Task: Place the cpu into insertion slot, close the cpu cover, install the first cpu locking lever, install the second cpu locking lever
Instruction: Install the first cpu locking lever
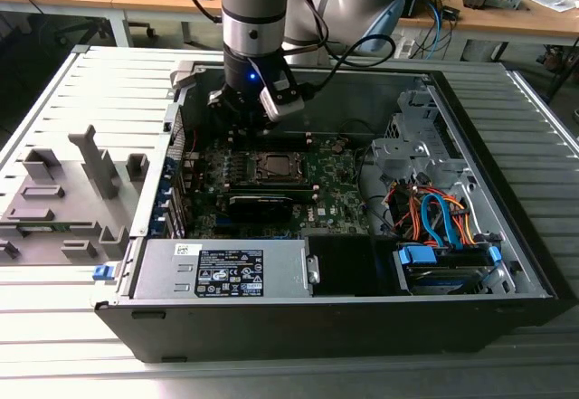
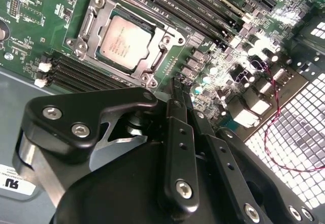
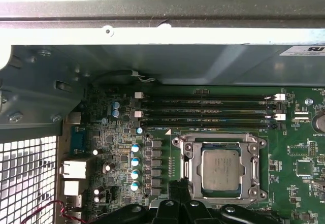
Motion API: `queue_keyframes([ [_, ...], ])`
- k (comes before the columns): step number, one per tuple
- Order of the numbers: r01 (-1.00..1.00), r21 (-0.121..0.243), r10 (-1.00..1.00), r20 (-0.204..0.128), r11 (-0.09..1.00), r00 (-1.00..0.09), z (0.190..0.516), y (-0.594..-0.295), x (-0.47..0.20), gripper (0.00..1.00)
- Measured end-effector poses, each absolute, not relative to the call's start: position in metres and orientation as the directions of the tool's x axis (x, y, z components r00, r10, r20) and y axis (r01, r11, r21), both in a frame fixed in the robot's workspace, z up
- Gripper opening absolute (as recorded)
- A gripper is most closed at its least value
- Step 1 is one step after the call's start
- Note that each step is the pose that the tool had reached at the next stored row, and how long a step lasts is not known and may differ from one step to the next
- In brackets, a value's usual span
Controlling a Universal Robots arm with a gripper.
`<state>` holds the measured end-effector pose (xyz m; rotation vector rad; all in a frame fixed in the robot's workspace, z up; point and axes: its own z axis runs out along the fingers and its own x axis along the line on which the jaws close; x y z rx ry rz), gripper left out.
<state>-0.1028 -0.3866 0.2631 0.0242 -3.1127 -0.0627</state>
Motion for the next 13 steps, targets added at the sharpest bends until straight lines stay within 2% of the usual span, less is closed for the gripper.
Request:
queue_keyframes([
  [13,-0.015,0.04,-0.016,0.028,0.999,-0.999,0.2631,-0.3866,-0.1081,0.11],
])
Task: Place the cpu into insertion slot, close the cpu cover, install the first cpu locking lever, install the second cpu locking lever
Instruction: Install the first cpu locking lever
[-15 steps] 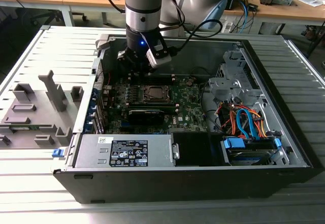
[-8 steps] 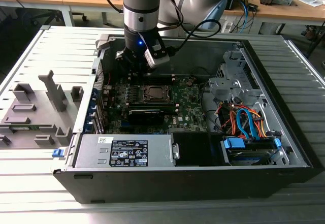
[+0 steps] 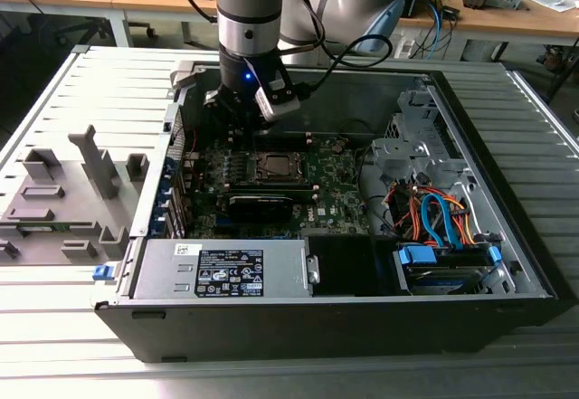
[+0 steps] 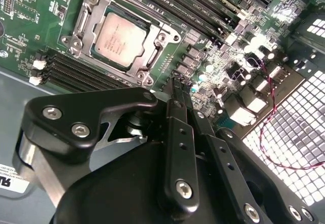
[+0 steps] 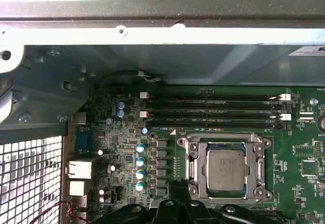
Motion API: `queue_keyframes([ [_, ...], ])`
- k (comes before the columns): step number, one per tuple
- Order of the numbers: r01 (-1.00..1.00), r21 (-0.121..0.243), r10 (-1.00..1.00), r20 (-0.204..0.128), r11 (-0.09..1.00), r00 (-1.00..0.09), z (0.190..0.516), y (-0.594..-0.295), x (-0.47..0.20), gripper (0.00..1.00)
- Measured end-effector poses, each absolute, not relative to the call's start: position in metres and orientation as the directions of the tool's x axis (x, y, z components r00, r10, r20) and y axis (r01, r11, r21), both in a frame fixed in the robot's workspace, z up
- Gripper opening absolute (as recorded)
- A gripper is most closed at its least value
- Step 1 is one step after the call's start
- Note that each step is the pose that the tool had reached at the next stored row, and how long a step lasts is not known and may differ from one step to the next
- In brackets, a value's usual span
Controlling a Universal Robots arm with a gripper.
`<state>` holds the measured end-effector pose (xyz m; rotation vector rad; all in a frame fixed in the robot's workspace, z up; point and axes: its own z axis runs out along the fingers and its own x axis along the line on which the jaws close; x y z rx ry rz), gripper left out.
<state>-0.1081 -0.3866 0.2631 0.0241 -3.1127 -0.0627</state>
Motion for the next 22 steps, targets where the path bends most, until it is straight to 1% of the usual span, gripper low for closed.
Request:
queue_keyframes([
  [22,-0.015,0.04,-0.016,0.028,0.999,-0.999,0.2631,-0.3866,-0.1159,0.11],
])
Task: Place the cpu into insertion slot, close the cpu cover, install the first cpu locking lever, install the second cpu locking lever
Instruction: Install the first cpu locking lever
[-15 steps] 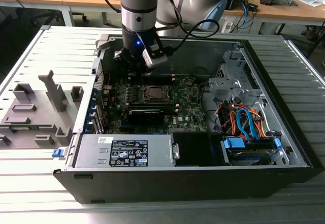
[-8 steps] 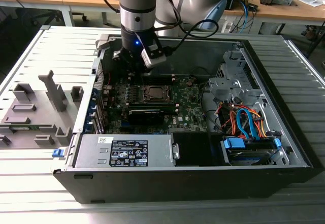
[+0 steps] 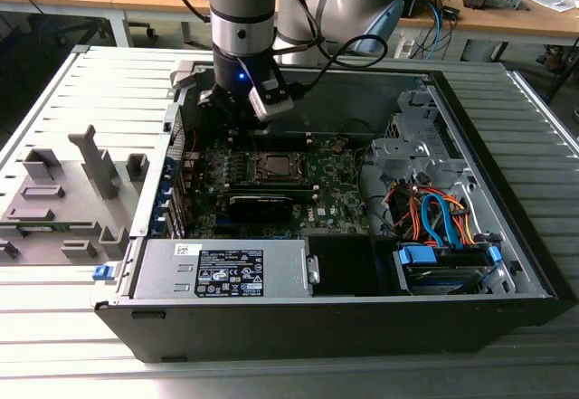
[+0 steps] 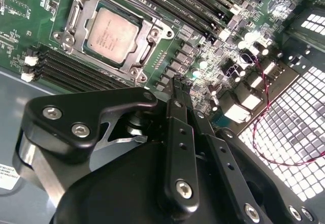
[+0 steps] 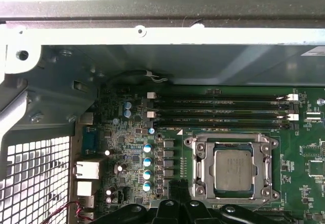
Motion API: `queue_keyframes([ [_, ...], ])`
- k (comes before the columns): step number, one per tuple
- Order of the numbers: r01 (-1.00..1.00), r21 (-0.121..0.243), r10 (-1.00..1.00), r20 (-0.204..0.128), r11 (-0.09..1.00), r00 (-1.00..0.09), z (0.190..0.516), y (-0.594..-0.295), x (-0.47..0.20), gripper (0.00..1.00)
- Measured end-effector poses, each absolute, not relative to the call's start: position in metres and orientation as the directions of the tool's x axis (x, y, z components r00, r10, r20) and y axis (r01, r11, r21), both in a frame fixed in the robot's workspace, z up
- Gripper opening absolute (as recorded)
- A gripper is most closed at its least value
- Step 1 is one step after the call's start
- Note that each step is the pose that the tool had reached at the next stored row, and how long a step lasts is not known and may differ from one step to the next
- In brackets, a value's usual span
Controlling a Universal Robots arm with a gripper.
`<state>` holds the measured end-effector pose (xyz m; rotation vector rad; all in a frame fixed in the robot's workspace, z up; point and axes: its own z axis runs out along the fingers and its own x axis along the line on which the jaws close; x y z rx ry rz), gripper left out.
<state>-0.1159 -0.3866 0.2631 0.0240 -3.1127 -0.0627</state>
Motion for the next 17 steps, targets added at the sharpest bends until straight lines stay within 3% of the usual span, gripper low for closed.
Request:
queue_keyframes([
  [17,-0.015,0.04,-0.016,0.028,0.999,-0.999,0.2631,-0.3866,-0.1221,0.11],
])
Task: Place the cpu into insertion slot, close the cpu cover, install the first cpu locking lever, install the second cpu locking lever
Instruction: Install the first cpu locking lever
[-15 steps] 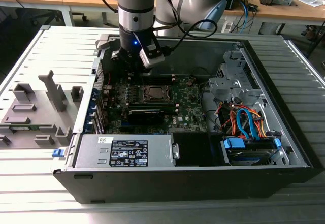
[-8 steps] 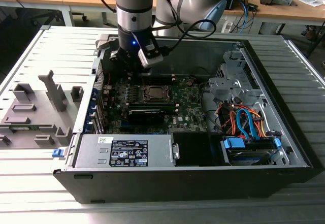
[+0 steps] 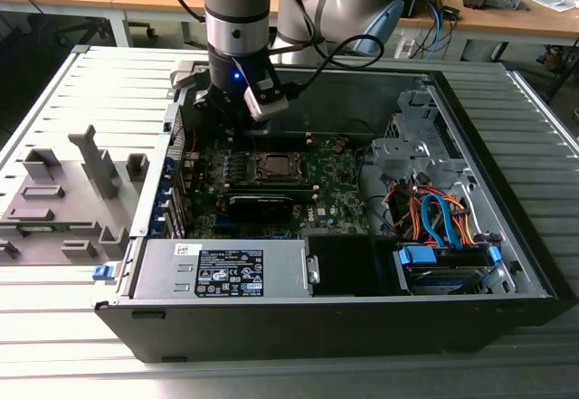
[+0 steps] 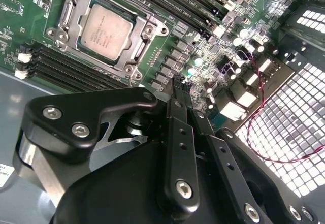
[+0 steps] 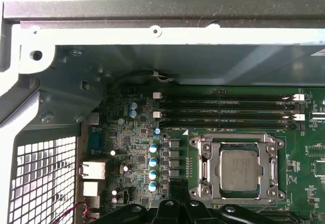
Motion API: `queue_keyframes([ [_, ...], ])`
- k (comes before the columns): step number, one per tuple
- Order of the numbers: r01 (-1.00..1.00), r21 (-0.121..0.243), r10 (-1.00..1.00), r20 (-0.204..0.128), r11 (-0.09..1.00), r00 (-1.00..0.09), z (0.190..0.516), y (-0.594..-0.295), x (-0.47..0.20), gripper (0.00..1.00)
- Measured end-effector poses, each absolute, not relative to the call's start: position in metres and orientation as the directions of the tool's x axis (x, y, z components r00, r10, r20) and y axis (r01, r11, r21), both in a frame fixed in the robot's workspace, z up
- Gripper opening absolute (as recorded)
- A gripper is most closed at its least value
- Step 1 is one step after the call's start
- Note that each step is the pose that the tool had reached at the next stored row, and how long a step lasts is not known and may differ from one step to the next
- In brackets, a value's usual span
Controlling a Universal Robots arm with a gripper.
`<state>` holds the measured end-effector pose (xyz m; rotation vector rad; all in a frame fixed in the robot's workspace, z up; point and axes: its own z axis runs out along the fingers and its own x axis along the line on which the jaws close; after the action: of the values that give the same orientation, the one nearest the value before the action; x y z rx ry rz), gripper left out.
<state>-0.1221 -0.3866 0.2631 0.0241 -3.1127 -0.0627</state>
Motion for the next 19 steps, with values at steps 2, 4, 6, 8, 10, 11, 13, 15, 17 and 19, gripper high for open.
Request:
queue_keyframes([
  [2,-0.015,0.04,-0.016,0.028,0.999,-0.999,0.2631,-0.3866,-0.1227,0.11],
  [4,-0.015,0.041,-0.016,0.028,0.999,-0.999,0.263,-0.3866,-0.1234,0.11],
  [6,-0.015,0.04,-0.016,0.028,0.999,-0.999,0.2631,-0.3866,-0.1245,0.11],
  [8,-0.015,0.04,-0.016,0.028,0.999,-0.999,0.2631,-0.3866,-0.1254,0.11],
  [10,-0.015,0.04,-0.016,0.028,0.999,-0.999,0.2631,-0.386,-0.1258,0.11],
  [11,-0.015,0.04,-0.016,0.028,0.999,-0.999,0.2631,-0.3855,-0.1258,0.11],
  [13,-0.015,0.04,-0.016,0.028,0.999,-0.999,0.2631,-0.3837,-0.1258,0.11],
  [15,-0.015,0.04,-0.016,0.028,0.999,-0.999,0.2631,-0.3816,-0.1258,0.11],
  [17,-0.015,0.04,-0.016,0.028,0.999,-0.999,0.2631,-0.3799,-0.1258,0.11],
  [19,-0.015,0.04,-0.016,0.028,0.999,-0.999,0.2631,-0.3784,-0.1257,0.11],
])
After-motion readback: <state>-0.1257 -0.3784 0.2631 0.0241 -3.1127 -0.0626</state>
